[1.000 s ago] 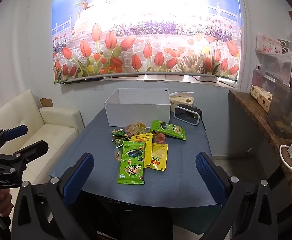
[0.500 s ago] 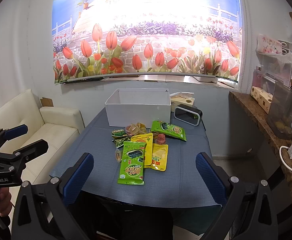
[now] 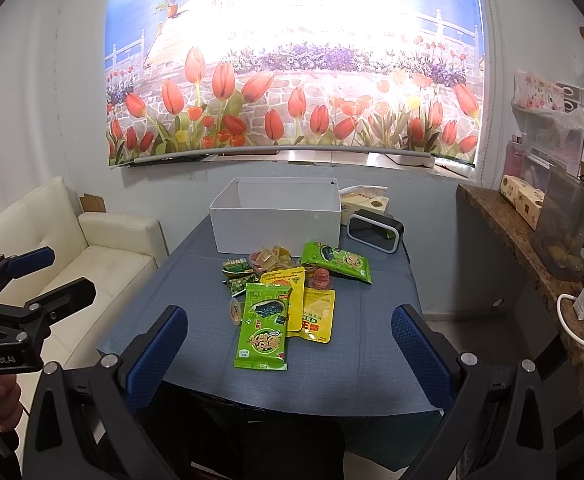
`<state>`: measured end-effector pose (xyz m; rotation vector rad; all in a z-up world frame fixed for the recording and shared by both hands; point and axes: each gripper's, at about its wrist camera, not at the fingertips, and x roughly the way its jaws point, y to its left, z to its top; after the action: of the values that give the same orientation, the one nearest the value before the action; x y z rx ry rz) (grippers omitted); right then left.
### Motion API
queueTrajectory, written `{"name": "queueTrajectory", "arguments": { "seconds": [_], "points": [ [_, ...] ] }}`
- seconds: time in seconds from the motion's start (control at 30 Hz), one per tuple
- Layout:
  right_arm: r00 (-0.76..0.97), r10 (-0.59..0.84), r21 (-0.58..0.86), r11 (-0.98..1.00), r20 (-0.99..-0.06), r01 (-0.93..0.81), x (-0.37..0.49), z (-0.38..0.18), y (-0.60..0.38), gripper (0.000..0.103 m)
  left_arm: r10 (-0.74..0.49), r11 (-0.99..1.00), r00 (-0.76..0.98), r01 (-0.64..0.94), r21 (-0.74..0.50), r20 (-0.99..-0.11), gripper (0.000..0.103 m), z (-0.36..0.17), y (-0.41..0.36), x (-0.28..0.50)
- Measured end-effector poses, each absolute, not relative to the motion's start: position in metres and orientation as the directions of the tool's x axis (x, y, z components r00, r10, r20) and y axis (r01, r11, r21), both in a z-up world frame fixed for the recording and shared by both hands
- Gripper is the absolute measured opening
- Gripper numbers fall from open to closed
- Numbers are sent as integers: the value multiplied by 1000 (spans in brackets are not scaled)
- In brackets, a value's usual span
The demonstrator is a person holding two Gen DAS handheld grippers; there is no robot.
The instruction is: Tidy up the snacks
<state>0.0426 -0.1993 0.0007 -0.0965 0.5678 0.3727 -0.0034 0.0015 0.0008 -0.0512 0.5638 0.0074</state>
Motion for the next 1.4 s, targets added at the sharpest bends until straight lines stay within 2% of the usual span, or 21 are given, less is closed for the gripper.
{"name": "queueTrajectory", "arguments": {
  "seconds": [1.4],
  "points": [
    [775, 319, 11, 928, -546, -374, 43, 2, -199, 103, 0, 999, 842, -27, -42, -539, 103, 1, 2, -4]
  ]
}}
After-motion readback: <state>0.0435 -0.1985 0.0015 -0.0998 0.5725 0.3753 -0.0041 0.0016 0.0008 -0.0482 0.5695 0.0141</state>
